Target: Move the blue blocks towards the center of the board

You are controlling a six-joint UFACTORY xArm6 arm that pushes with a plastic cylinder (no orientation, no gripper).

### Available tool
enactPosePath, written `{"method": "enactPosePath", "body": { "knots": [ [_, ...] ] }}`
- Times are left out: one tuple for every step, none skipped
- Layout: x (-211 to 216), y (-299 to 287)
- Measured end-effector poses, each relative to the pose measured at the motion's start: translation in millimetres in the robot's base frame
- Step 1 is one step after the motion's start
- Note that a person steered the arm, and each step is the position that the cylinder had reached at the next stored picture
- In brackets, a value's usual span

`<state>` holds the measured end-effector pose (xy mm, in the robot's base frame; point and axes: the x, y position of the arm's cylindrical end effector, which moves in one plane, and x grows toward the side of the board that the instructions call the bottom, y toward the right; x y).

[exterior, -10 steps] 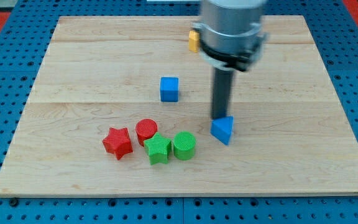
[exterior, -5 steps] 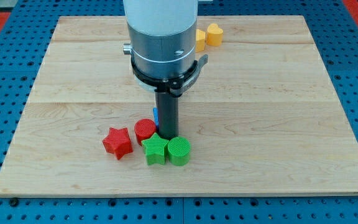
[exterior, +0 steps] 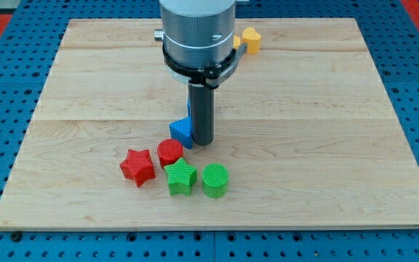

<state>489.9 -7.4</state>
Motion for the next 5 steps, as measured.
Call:
{"method": "enactPosePath", "body": {
  "knots": [
    [5.6, 15.2],
    [18.2, 14.9],
    [41.9, 8.4],
    [37.2, -27.8],
    [35.8, -47.4]
  ]
}}
